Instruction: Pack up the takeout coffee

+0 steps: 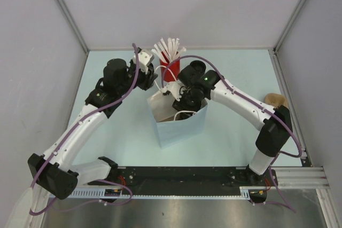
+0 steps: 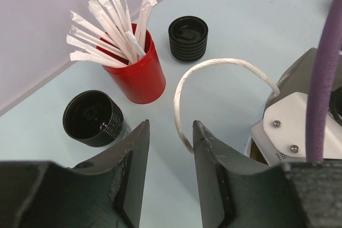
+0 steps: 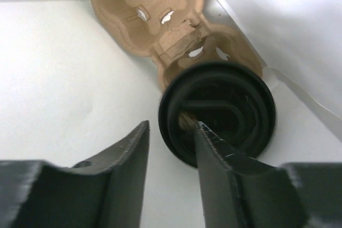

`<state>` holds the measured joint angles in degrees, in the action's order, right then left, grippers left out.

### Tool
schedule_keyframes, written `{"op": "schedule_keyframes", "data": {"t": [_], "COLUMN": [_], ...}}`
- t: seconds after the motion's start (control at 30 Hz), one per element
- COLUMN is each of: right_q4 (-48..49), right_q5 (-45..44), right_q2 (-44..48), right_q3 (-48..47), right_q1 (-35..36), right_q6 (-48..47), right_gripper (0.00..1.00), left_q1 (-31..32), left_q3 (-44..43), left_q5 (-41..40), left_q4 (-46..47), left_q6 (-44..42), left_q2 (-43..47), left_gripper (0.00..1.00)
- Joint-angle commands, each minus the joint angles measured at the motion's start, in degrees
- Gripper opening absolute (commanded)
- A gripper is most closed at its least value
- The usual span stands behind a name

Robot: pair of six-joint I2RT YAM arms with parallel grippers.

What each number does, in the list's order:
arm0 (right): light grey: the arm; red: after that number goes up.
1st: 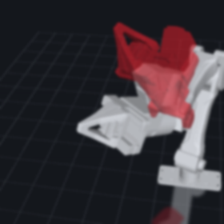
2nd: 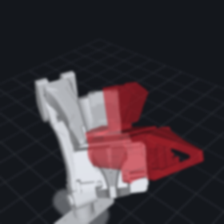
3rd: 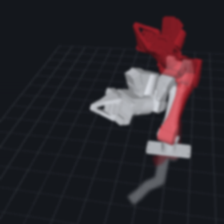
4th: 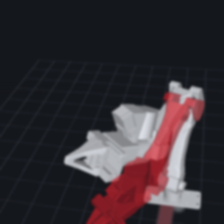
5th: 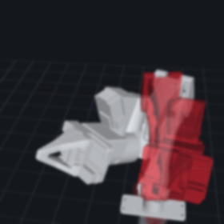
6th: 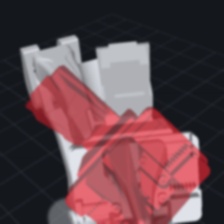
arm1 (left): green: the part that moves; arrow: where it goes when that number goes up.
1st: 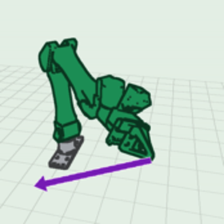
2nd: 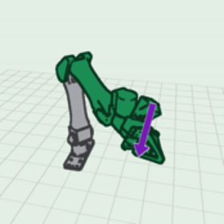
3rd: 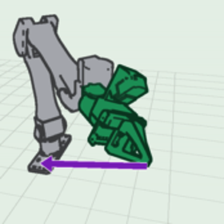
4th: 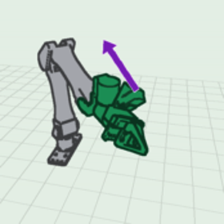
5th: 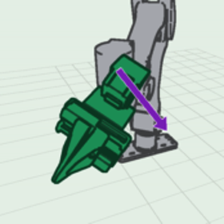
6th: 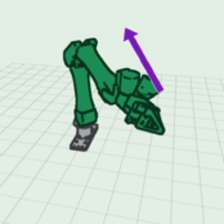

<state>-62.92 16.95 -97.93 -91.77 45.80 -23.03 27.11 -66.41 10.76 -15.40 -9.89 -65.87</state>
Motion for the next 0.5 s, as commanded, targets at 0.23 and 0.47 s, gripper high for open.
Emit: {"op": "schedule_keyframes", "data": {"t": [0.23,0.47], "right_q4": [-2.30,-2.83], "right_q5": [0.45,1.95], "right_q2": [4.68,6.34], "right_q3": [-6.49,-8.69], "right_q1": [0.96,1.04], "right_q6": [-2.11,-3.34], "right_gripper": [0.64,0.83], "left_q1": [-0.31,-0.31], "left_q3": [0.05,-0.12], "left_q5": [1.36,1.89], "left_q4": [1.60,1.51], "left_q6": [0.93,0.84], "left_q2": [1.62,1.53], "left_gripper": [0.60,0.72]}}
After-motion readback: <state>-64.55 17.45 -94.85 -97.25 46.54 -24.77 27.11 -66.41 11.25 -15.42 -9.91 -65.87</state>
